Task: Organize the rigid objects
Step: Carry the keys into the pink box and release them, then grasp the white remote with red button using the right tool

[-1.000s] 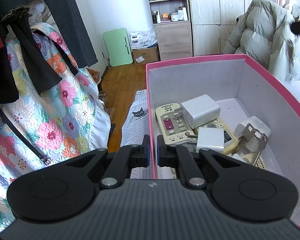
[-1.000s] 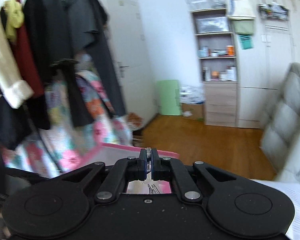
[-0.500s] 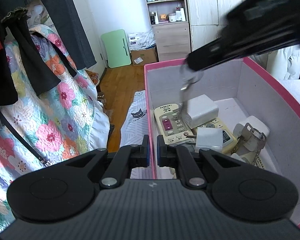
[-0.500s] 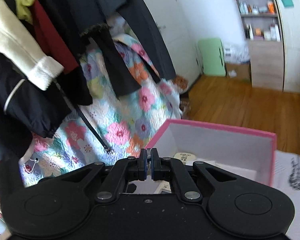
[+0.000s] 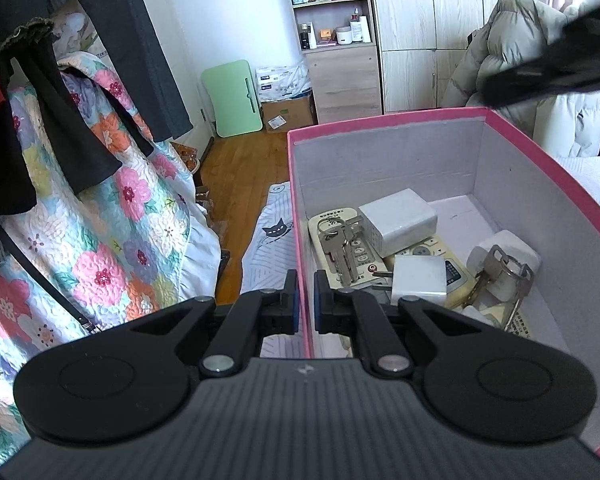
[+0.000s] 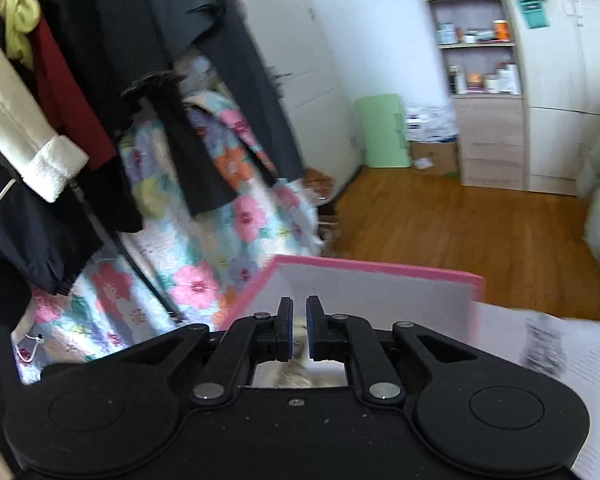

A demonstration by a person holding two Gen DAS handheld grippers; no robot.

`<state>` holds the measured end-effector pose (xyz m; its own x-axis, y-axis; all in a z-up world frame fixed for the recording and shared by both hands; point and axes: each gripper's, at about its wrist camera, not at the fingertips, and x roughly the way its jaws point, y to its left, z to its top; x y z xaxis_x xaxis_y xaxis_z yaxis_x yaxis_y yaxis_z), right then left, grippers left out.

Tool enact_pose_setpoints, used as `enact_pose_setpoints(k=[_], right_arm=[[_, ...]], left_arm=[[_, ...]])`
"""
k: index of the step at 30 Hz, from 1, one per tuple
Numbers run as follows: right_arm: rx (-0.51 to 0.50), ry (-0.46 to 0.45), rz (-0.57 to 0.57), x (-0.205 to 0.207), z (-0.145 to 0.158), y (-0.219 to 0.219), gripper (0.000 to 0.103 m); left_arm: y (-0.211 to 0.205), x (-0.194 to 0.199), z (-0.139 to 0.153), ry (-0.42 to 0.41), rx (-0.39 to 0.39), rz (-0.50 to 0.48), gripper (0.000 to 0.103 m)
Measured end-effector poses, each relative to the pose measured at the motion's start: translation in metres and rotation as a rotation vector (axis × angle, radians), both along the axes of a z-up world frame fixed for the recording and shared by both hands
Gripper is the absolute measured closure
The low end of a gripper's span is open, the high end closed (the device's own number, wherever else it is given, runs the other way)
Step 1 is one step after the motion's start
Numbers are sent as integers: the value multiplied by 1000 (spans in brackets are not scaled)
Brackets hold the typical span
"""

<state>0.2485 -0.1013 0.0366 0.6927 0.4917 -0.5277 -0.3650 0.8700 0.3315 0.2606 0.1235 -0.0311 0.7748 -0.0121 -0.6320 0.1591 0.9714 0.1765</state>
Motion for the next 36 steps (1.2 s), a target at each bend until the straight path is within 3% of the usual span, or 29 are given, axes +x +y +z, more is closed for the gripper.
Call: enact_pose_setpoints(k=[5,10,13,16,27,36], right_arm=[[-14,37,-57,-32,4,-64,79],[-149,58,-133,-57,-7,-116,77],[-182,79,-153,-72,-17,-147,66],[-201,87,-190,-79,-34,-173,49],[-284,193,-341,-46,-127,-226,48],[-316,141,-362,-27,-150,-241,40]], left_arm=[[0,0,0,0,3,1,97],[1,0,0,-4,-7,7,97],[1,0,0,1,-5,7,97],[-1,0,0,1,7,3,97],[-2,1,-2,4,7,6,97],[-2,2,-3,10,10,9,97]])
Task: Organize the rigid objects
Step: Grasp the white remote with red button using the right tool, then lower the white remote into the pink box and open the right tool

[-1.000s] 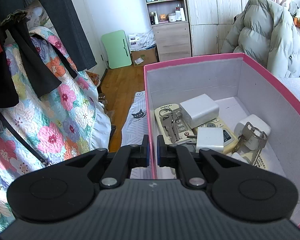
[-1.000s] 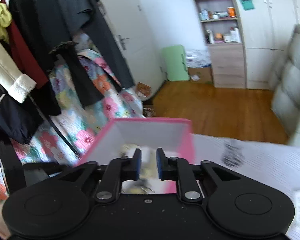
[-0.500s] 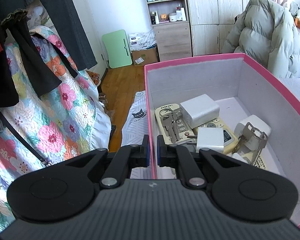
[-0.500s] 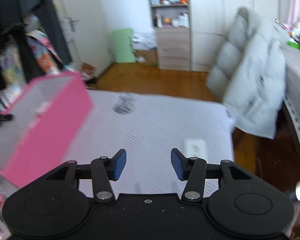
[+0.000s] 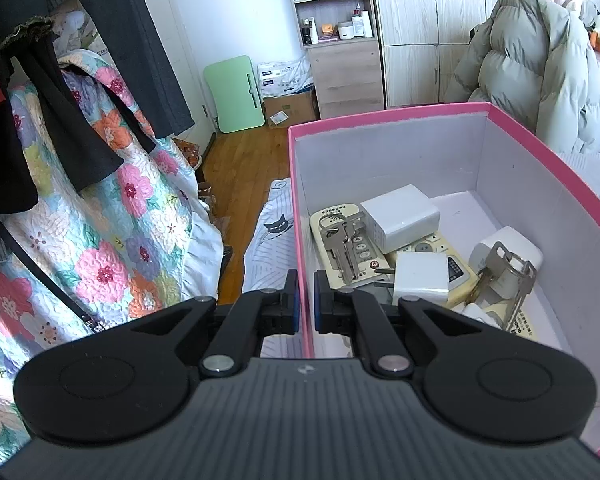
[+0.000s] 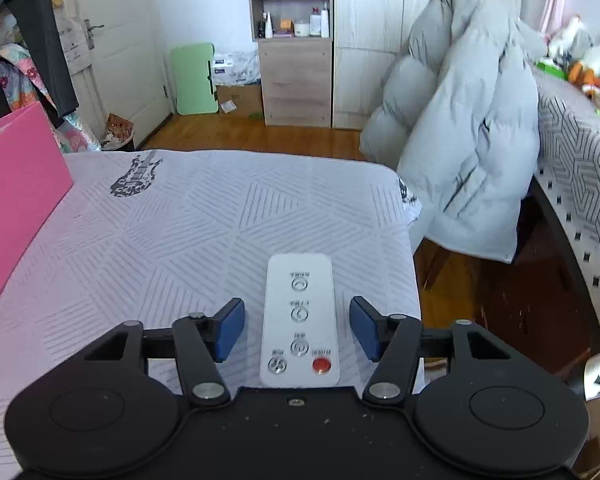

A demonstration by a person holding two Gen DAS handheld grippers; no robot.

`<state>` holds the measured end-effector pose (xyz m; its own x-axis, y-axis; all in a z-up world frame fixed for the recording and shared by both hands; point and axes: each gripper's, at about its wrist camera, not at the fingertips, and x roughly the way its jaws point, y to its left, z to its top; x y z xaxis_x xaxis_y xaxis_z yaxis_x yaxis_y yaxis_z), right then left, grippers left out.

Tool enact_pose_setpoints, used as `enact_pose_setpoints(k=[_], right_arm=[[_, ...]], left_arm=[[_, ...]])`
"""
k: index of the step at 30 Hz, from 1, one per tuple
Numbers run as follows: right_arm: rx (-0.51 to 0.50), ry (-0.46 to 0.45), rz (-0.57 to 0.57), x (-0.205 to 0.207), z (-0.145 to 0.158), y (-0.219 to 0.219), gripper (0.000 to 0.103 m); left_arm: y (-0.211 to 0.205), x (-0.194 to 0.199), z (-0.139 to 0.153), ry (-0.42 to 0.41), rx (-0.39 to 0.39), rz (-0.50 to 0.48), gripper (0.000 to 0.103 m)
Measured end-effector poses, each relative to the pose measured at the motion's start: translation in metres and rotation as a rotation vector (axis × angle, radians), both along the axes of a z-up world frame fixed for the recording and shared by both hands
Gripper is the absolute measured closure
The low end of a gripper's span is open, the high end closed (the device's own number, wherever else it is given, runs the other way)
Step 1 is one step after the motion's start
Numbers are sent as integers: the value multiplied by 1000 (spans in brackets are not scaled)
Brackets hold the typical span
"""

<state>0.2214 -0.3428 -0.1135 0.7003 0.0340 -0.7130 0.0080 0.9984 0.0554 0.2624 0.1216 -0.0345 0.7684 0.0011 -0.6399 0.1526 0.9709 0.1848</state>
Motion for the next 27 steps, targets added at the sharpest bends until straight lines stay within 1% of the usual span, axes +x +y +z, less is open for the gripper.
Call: enact_pose_setpoints(k=[1,2,5,7,11,16,21,24,27], right_arm=[[3,0,2,0,0,0,43],[2,-1,5,0,2,2,60],[-13,4,-15,-3,4,9,60],[-32,-16,-34,-7,5,13,60],[7,-77,-67,-18,10,24,60],[87,-144,-50,-27,30,50,60],[189,-202,57,-31,64,81,60],[254,-235,173,-32,92,108,60],[302,-246,300,-27,116,137,60]], left_arm=[[0,0,0,0,2,1,97],[0,0,-1,2,2,2,97],[1,0,-1,3,3,6,97],[2,0,-1,4,-5,8,97],[1,1,0,4,-4,16,97],[-3,-1,1,6,28,7,97],[-2,-1,2,-2,24,8,97],[-3,-1,2,-3,31,3,97],[-3,0,2,-4,30,10,97]])
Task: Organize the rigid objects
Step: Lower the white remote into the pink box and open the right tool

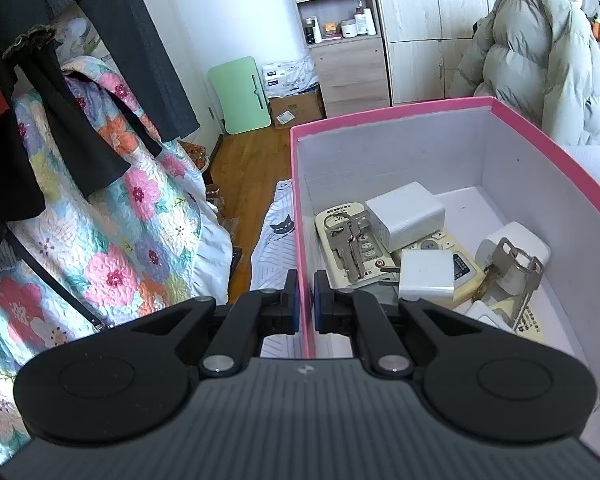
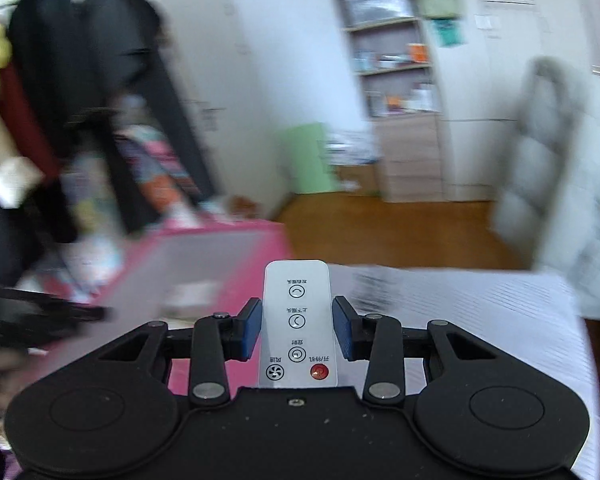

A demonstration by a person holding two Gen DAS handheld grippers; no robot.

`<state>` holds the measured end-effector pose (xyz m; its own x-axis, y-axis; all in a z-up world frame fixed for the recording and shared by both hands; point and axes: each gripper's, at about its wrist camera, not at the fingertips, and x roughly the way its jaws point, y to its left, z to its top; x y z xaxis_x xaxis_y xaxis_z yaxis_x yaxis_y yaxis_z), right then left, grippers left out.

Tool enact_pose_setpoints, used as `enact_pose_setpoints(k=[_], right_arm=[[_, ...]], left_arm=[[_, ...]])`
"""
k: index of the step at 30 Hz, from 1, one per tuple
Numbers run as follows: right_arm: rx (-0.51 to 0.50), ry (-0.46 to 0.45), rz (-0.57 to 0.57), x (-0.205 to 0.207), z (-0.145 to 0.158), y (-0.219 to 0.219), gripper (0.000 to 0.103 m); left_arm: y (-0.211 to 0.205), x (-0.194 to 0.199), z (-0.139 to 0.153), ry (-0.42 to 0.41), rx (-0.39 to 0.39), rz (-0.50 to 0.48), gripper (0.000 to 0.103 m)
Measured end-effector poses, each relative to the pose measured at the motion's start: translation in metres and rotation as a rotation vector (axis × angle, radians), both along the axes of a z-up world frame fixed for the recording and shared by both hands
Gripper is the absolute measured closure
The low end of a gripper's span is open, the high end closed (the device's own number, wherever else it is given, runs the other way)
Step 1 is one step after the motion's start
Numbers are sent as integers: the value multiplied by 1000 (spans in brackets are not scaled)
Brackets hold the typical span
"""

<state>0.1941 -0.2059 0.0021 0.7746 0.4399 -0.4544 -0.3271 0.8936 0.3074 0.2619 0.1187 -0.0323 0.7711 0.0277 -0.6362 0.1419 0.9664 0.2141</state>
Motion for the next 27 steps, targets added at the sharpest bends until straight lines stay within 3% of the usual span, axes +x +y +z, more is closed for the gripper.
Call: enact_pose_setpoints(k=[3,6,10,14,21,24,27], right_arm=[[-34,-3,91,11,16,37,60],[-163,-7,143,30,19,81,60],[-243,105,156,74,5,115,60],[-303,198,135,106,-10,135,60],[-388,265,146,139,-29,151,59],[-367,228,119,137,-28,145,56],[-368,191,145,123,-23,142,56]], left_arm=[[2,0,0,-3,-13,2,97],[3,-1,0,-3,-17,-3,97],[3,-1,0,-6,-9,-3,97],[3,-1,0,-6,-15,-8,97],[1,-1,0,-2,1,-10,97],[-2,-1,-1,-4,19,-17,97],[2,0,0,0,-11,-22,97]])
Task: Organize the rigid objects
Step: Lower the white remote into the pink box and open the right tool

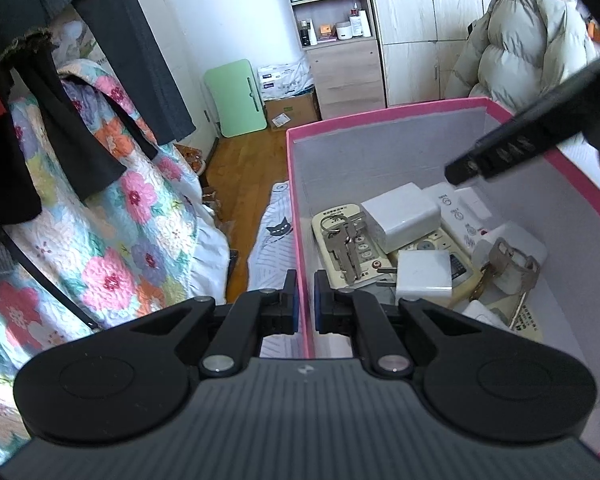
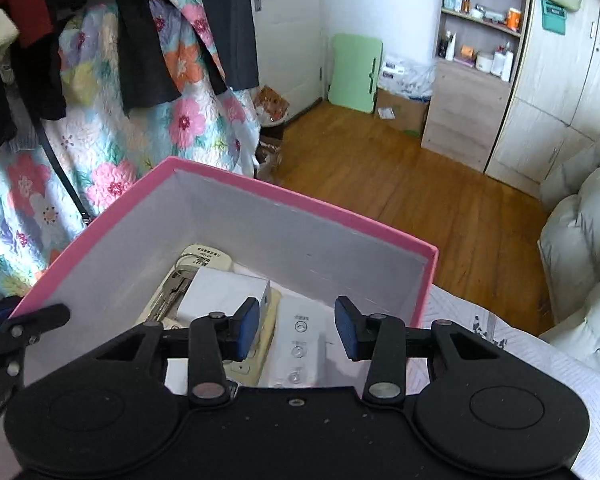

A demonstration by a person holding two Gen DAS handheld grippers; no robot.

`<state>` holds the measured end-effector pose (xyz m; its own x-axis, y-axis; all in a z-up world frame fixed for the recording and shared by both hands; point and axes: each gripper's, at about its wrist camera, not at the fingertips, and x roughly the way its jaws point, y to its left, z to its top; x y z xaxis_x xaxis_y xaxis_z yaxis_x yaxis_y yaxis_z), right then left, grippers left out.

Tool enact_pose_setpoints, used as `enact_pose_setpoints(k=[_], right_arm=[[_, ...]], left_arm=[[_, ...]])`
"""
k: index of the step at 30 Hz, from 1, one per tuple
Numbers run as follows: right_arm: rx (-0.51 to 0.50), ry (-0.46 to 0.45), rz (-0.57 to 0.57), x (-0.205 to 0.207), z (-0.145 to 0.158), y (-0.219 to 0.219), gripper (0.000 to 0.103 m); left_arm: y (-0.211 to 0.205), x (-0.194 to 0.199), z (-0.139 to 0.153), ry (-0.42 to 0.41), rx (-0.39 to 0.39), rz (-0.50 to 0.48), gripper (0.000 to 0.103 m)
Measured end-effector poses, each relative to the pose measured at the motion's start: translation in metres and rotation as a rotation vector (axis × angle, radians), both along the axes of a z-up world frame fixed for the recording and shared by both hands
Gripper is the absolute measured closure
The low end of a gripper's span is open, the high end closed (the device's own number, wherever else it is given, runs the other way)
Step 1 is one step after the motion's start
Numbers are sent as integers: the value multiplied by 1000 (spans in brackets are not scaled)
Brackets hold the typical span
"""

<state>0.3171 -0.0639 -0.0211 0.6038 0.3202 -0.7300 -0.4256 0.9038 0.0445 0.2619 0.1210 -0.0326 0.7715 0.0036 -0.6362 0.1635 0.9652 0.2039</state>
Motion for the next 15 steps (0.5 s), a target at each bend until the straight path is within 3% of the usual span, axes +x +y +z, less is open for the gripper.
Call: enact_pose_setpoints(k=[8,15], right_arm=[[224,-124,-42,-82,33,-43,56],[335,-197,-137,-148,18,-75,56]], left_arm=[[0,-1,0,-1,-10,3,97],[5,4,0,28,-34,25,97]])
